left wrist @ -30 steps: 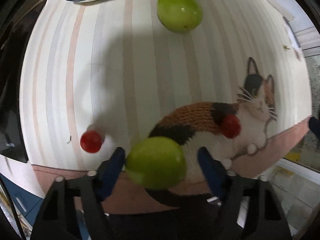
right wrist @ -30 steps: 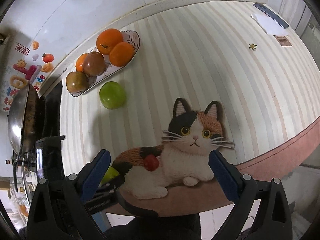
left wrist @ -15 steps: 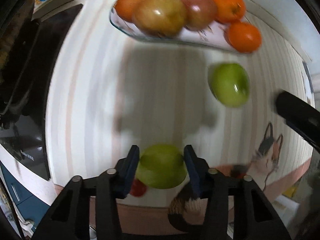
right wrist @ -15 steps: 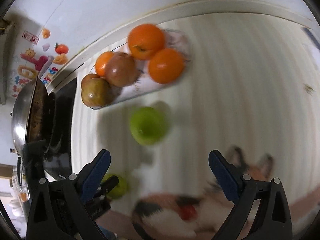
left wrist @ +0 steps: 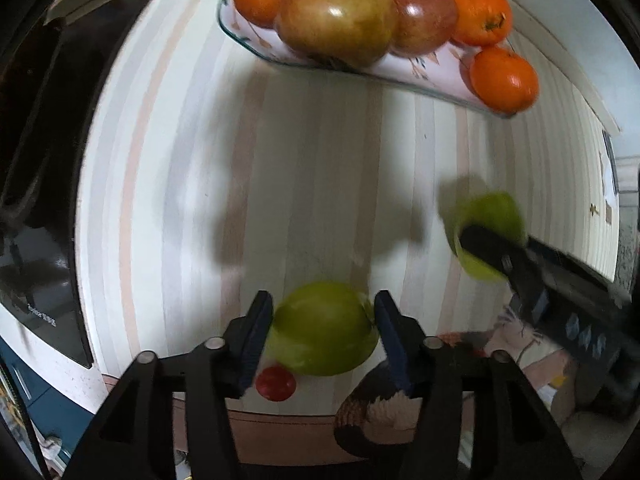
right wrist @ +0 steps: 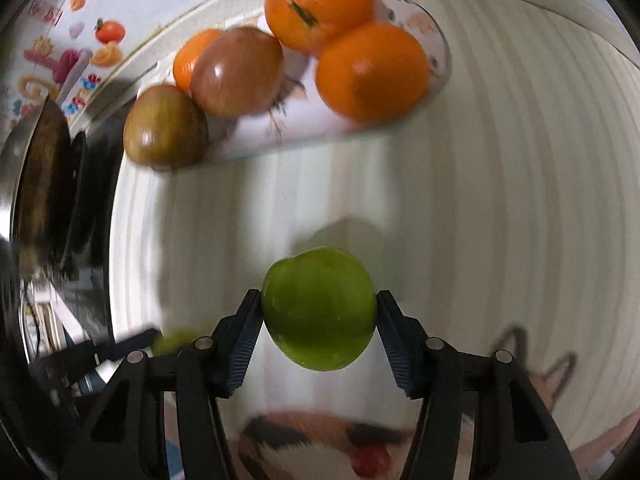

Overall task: Organize fruits
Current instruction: 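Lift the green apple with the left gripper while the right gripper grasps another green apple, then carry both green apples to the floral plate and open both grippers, then move both grippers back toward the cat cushion, then grasp a cherry tomato with the left gripper while the right gripper grasps another, then carry both cherry tomatoes to the plate and open both grippers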

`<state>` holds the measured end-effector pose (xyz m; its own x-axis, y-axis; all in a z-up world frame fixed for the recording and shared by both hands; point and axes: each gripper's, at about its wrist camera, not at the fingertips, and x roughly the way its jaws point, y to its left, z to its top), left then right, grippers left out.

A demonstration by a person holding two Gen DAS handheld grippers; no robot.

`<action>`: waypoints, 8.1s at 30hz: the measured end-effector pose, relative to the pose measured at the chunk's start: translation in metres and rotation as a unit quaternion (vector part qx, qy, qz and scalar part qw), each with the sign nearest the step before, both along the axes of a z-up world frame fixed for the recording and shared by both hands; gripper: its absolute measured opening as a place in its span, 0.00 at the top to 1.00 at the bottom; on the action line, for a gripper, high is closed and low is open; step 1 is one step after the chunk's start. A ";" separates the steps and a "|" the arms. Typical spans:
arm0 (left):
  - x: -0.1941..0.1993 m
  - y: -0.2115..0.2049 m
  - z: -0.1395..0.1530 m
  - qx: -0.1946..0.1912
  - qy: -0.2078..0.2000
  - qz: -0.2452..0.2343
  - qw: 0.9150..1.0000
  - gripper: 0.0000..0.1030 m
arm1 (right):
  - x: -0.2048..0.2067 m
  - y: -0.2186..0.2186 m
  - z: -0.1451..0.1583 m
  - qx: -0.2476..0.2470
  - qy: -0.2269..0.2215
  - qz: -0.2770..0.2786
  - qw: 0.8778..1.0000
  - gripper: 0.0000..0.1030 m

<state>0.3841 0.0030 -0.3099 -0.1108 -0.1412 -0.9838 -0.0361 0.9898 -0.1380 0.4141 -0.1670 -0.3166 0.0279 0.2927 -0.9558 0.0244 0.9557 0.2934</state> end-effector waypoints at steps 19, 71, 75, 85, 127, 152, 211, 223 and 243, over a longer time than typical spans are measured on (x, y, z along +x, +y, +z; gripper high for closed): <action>-0.033 -0.044 0.011 0.009 -0.045 -0.014 0.999 0.43 | -0.055 -0.046 0.013 0.010 -0.014 -0.027 0.999 0.42; 0.230 0.043 0.007 0.013 -0.041 0.052 0.998 0.40 | 0.156 -0.089 0.022 0.044 -0.051 -0.033 0.997 0.33; 0.230 0.045 0.005 0.005 -0.034 0.052 0.998 0.32 | 0.157 -0.085 0.023 0.055 -0.049 -0.027 0.997 0.12; 0.229 0.046 0.015 0.001 -0.047 0.048 0.998 0.19 | 0.155 -0.073 0.026 0.042 -0.044 -0.016 0.998 0.09; -0.079 -0.002 0.257 0.063 -0.338 -0.019 0.939 0.19 | -0.120 -0.001 0.271 -0.108 -0.266 -0.052 0.957 0.06; -0.081 0.031 0.144 0.050 -0.190 0.021 0.980 0.02 | -0.142 -0.056 0.145 -0.047 -0.117 -0.096 0.987 0.07; -0.051 0.015 -0.032 -0.066 0.023 0.044 0.997 0.54 | -0.115 -0.025 -0.019 -0.004 0.040 -0.050 0.998 0.65; -0.060 0.002 -0.029 -0.025 0.013 0.019 0.999 0.69 | -0.115 -0.018 -0.019 -0.018 0.033 -0.034 0.999 0.69; -0.015 -0.043 0.022 -0.045 -0.055 -0.008 0.997 0.76 | -0.091 -0.033 0.020 0.019 -0.035 -0.039 0.998 0.72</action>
<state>0.3696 -0.0399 -0.2881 -0.0070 -0.2295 -0.9733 0.0007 0.9733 -0.2295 0.3233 -0.1995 -0.2964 0.1187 0.3231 -0.9389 0.0760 0.9399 0.3330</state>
